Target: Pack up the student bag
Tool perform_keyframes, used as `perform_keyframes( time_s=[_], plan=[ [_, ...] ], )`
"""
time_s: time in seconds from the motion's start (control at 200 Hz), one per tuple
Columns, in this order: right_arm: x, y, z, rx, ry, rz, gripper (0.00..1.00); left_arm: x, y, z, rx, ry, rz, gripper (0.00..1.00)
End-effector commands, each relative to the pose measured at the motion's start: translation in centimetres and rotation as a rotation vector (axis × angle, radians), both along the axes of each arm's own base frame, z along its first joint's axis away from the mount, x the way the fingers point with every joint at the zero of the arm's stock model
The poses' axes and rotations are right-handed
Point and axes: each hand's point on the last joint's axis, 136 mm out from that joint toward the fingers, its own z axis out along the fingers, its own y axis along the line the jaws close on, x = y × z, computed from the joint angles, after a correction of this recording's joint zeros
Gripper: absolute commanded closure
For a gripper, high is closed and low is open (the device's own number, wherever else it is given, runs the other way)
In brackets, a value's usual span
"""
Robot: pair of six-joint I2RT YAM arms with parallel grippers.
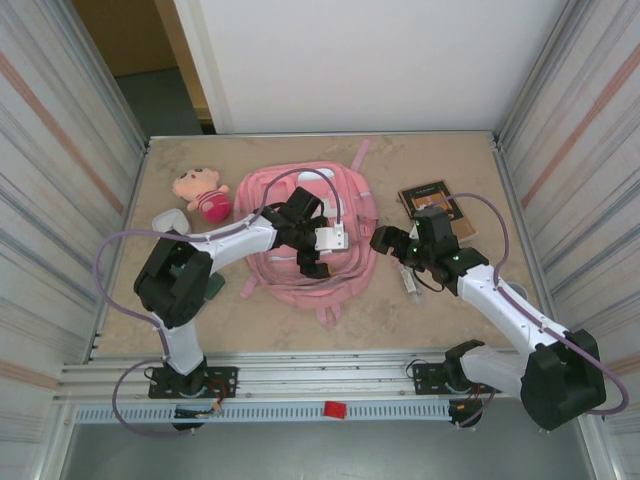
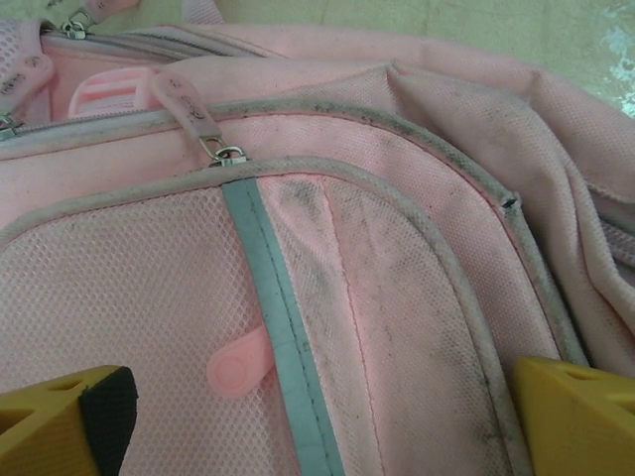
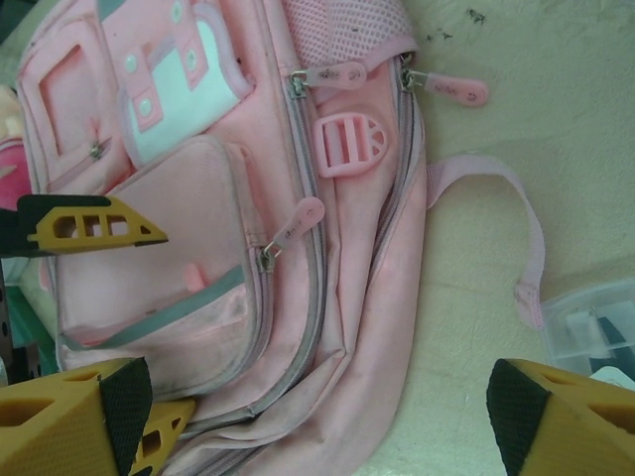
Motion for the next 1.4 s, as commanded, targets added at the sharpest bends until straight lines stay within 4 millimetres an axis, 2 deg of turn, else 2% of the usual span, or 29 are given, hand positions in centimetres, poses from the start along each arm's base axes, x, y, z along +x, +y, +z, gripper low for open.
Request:
perform_keyframes(
  time_s=[0.0, 0.135, 0.256, 0.316, 0.376, 0.441, 0.471, 0.521, 0.576, 0.717, 0.882, 1.002, 1.183, 1.393],
  plan=[
    [0.0, -0.1, -0.4, -0.009, -0.009, 0.02, 0.11, -1.3, -0.1, 0.5, -0.023, 0.042, -0.019, 0.01],
    [0.0, 0.1, -0.6, 0.0, -0.009, 0.024, 0.11, -1.0, 0.5, -1.1, 0.018, 0.019, 0.027, 0.01],
    [0.2, 0.2, -0.4, 0.007, -0.017, 0.028, 0.1, 1.3, 1.4, -3.0, 0.097, -0.072, 0.126, 0.09],
    [0.2, 0.2, -0.5, 0.006, -0.018, 0.028, 0.1, 2.1, 1.4, -2.9, 0.095, -0.102, 0.159, 0.28],
    [0.1, 0.1, -0.5, 0.006, -0.025, 0.027, 0.1, 2.2, 0.9, -1.5, 0.053, -0.113, 0.161, 0.5],
    [0.2, 0.0, -0.5, 0.009, -0.038, 0.031, 0.1, 1.7, 0.2, 0.9, -0.009, -0.115, 0.134, 0.83],
    [0.2, 0.0, -0.4, 0.021, -0.045, 0.035, 0.09, 1.3, -0.1, 2.3, -0.042, -0.118, 0.115, 0.92],
    [0.4, 0.2, 0.1, 0.063, -0.069, 0.047, 0.09, 0.7, -0.3, 4.3, -0.087, -0.117, 0.08, 1.0],
    [0.7, 0.3, 0.8, 0.115, -0.101, 0.062, 0.09, 0.0, -0.4, 6.7, -0.158, -0.085, 0.049, 1.0],
    [1.3, -0.3, 2.2, 0.173, -0.155, 0.115, 0.09, -1.2, 0.7, 11.7, -0.309, 0.001, -0.006, 1.0],
    [2.0, -1.0, 4.3, 0.203, -0.248, 0.206, 0.09, -2.7, 2.5, 16.5, -0.477, 0.022, -0.104, 1.0],
    [2.6, -0.7, 5.8, 0.2, -0.359, 0.305, 0.1, -2.8, 4.2, 19.5, -0.576, 0.031, -0.13, 1.0],
    [3.4, 0.5, 5.2, 0.196, -0.361, 0.44, 0.12, -2.6, 6.2, 21.5, -0.651, 0.024, -0.149, 1.0],
    [4.9, 1.8, 4.1, 0.287, -0.316, 0.524, 0.09, -2.9, 7.1, 22.2, -0.685, 0.045, -0.169, 1.0]
  ],
)
